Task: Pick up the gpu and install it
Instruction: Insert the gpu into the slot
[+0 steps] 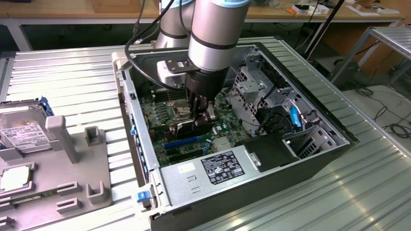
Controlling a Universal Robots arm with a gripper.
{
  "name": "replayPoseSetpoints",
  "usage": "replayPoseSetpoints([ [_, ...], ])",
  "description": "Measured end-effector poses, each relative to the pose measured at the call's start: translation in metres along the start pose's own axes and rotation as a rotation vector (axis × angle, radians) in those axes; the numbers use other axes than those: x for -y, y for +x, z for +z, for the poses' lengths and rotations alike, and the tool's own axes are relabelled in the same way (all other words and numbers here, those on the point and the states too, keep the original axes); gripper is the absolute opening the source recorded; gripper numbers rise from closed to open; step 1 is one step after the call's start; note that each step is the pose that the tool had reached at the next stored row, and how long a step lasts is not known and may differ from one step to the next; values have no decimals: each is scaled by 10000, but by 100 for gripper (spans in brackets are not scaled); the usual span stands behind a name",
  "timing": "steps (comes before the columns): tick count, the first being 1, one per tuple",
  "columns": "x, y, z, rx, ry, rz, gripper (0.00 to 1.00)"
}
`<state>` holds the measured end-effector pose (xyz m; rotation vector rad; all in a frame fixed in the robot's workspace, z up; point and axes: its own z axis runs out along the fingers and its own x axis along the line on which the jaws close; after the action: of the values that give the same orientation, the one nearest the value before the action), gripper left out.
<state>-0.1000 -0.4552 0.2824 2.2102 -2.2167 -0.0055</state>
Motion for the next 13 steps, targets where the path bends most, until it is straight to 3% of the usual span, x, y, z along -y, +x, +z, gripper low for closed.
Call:
replayPoseSetpoints([
  [13,-36,0,96,-1,46,-1,27],
])
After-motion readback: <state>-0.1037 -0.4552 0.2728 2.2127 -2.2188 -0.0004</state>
